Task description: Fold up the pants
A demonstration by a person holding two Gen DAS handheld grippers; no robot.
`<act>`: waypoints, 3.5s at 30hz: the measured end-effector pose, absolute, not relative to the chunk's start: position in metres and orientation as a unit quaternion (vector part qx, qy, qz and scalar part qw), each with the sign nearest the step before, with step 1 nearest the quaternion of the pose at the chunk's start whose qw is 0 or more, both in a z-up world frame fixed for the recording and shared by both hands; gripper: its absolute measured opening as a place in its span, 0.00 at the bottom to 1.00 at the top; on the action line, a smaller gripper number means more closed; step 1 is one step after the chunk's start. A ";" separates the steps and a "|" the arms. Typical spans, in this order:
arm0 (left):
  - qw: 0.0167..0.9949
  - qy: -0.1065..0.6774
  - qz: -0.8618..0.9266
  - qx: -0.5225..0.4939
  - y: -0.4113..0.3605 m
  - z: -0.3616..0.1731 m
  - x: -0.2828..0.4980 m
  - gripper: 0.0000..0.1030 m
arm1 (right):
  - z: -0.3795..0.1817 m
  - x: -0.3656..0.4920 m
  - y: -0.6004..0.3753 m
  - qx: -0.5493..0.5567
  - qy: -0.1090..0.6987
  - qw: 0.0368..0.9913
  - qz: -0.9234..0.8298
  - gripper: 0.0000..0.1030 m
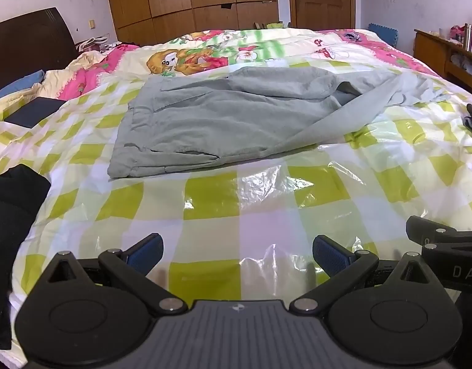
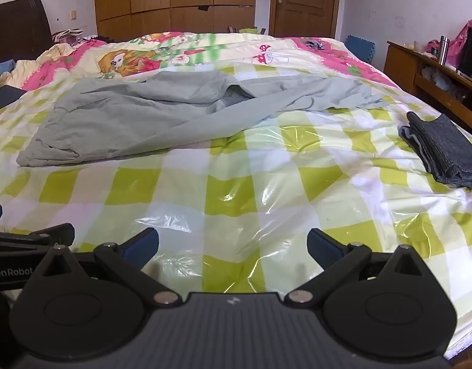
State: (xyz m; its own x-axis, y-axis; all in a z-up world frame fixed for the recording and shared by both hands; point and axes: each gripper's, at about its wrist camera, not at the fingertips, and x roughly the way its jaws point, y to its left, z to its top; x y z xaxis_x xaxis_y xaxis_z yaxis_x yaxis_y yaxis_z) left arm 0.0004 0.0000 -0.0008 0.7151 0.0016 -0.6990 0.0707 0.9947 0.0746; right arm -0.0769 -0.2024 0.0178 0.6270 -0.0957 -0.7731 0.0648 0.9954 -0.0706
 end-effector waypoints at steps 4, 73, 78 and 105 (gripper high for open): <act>0.924 0.379 -0.018 0.049 0.000 -0.002 0.001 1.00 | 0.018 -0.077 -0.201 -0.021 0.430 0.901 -0.045 0.99; 0.905 0.401 0.000 0.139 0.116 -0.031 0.115 1.00 | -0.009 0.073 -0.077 -0.167 0.400 0.870 0.236 0.97; 0.891 0.431 -0.049 0.137 0.131 -0.045 0.140 0.87 | -0.039 0.102 -0.061 -0.217 0.438 0.826 0.281 0.79; 0.878 0.465 -0.007 0.111 0.241 -0.011 0.063 0.37 | -0.023 0.023 0.057 -0.149 0.506 0.754 0.392 0.24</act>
State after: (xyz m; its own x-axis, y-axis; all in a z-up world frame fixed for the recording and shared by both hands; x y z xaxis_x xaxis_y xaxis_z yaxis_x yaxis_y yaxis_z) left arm 0.0632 0.2407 -0.0112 0.5667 0.0916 -0.8188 0.1151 0.9753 0.1887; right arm 0.0226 0.0571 -0.0225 0.1808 0.4401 -0.8796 -0.7411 0.6489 0.1723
